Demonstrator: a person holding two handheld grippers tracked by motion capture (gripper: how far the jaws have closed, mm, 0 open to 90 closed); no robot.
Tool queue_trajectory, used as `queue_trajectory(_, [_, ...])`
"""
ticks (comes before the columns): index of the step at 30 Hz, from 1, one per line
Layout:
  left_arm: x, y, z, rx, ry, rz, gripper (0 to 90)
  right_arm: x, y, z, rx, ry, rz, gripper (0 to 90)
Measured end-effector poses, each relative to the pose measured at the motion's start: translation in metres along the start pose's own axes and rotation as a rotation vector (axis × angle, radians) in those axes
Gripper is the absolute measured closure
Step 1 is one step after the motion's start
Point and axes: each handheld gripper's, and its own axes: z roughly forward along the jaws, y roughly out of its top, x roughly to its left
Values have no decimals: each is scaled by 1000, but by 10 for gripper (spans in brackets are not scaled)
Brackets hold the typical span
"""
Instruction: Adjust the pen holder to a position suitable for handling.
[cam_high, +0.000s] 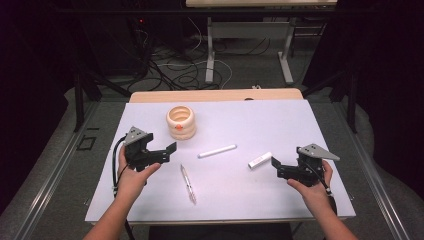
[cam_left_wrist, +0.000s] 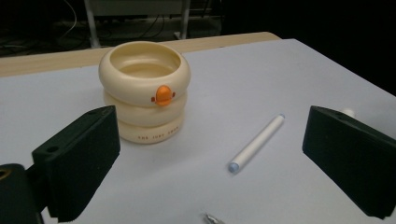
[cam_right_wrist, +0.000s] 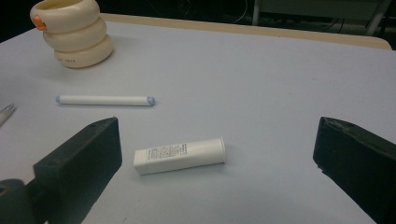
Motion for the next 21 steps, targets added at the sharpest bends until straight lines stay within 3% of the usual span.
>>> queue_trajectory(12, [-4, 36, 23, 22, 5, 44, 84, -2, 0, -2, 10, -3, 7, 20])
queue_trajectory(17, [-3, 50, 31, 29, -12, 10, 115, -2, 0, -3, 6, -3, 6, 24])
queue_trajectory(21, [-2, 58, 37, 19, 1, 3, 147, -2, 0, -3, 9, -5, 10, 26])
